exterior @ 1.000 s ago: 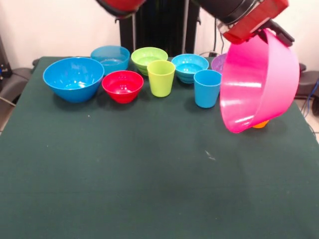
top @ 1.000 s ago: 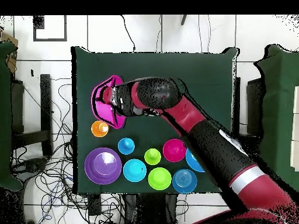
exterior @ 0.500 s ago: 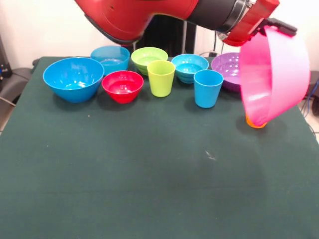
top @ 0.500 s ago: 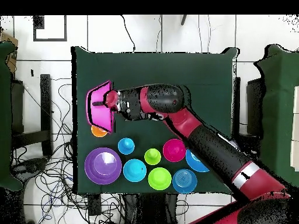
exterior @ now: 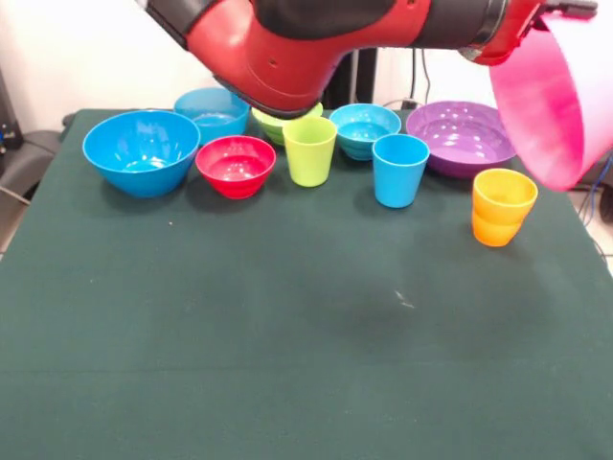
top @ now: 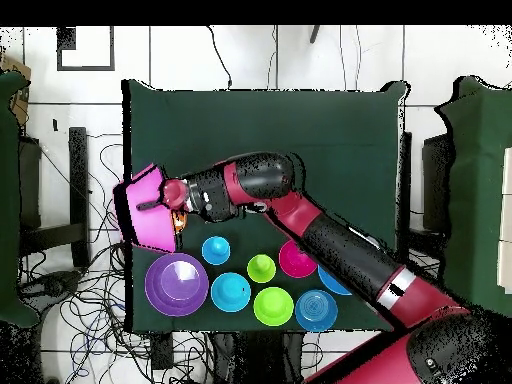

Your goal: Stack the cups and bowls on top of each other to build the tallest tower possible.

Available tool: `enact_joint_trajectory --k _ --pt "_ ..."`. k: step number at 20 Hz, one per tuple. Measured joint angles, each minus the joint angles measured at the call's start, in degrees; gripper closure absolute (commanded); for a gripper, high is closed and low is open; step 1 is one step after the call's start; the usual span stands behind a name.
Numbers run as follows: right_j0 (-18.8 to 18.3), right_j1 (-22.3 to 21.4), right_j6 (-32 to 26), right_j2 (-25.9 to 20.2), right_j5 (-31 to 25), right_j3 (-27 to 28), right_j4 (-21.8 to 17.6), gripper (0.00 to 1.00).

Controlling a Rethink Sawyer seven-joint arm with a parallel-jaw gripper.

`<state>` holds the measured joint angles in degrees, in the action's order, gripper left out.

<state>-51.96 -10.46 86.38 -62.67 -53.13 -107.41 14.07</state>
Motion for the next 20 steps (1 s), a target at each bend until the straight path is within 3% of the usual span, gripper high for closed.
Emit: enact_joint_trajectory --k 9,20 --pt "-1.97 5.35 0.0 -1.54 -9.59 3.13 -6.42 1.0" --pt "-6.22 9.2 0.0 -5.01 -9.92 3.78 -8.1 1.0"
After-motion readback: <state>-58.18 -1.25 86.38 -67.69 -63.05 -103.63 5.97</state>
